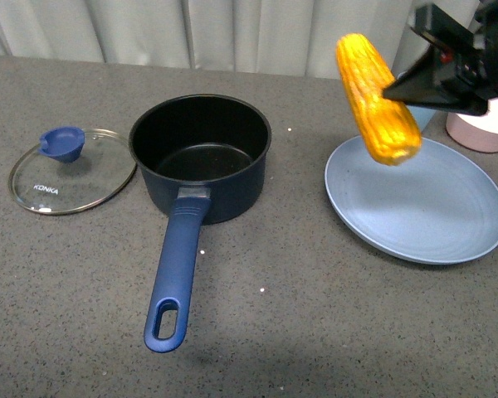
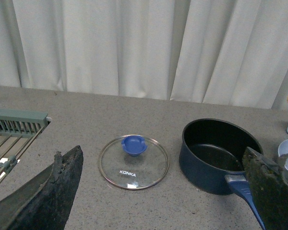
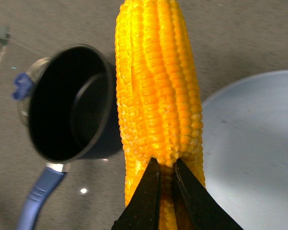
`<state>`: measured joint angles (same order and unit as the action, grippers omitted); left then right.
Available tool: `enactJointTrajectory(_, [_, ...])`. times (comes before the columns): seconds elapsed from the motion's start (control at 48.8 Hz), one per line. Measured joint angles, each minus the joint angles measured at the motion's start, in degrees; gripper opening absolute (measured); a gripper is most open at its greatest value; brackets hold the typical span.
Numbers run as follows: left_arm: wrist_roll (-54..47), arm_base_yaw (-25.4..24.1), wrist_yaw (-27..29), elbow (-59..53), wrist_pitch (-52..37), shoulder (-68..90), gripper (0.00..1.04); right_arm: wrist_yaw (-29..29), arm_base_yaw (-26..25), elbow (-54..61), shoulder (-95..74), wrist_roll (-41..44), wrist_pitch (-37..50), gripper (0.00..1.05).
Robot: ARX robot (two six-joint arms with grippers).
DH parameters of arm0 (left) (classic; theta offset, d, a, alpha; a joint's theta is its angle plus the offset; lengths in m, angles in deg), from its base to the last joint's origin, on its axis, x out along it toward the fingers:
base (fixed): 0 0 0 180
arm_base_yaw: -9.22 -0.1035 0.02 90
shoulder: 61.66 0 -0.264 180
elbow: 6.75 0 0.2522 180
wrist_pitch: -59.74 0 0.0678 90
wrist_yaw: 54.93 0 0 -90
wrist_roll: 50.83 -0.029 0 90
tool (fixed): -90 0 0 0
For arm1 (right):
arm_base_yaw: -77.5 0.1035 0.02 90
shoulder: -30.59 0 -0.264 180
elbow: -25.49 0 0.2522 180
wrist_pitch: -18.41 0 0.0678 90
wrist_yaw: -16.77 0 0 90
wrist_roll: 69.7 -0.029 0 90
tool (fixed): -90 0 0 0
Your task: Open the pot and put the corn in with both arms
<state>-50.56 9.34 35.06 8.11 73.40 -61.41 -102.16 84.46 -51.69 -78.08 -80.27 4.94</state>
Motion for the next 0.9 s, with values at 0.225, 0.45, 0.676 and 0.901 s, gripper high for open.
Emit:
enactJointTrajectory(0.225, [0.0, 0.0, 0.0, 0.0, 0.0, 0.0, 0.98, -2.3, 7.3, -9.3, -3.5, -7.9, -0.2, 0.03])
enactJointTrajectory(0.45, [0.0, 0.0, 0.0, 0.0, 0.0, 0.0, 0.98, -2.5, 13.4, -18.6, -11.7, -13.5, -2.6, 0.03])
enactJointTrajectory(0.676, [0.0, 0.0, 0.0, 0.0, 0.0, 0.0, 0.98, -2.1, 16.1, -21.9, -14.8, -16.0, -3.9, 0.03])
enactJointTrajectory(0.901, [0.0, 0.0, 0.0, 0.0, 0.0, 0.0, 0.98, -1.4, 17.7, -21.9, -17.4, -17.8, -4.4, 0.03])
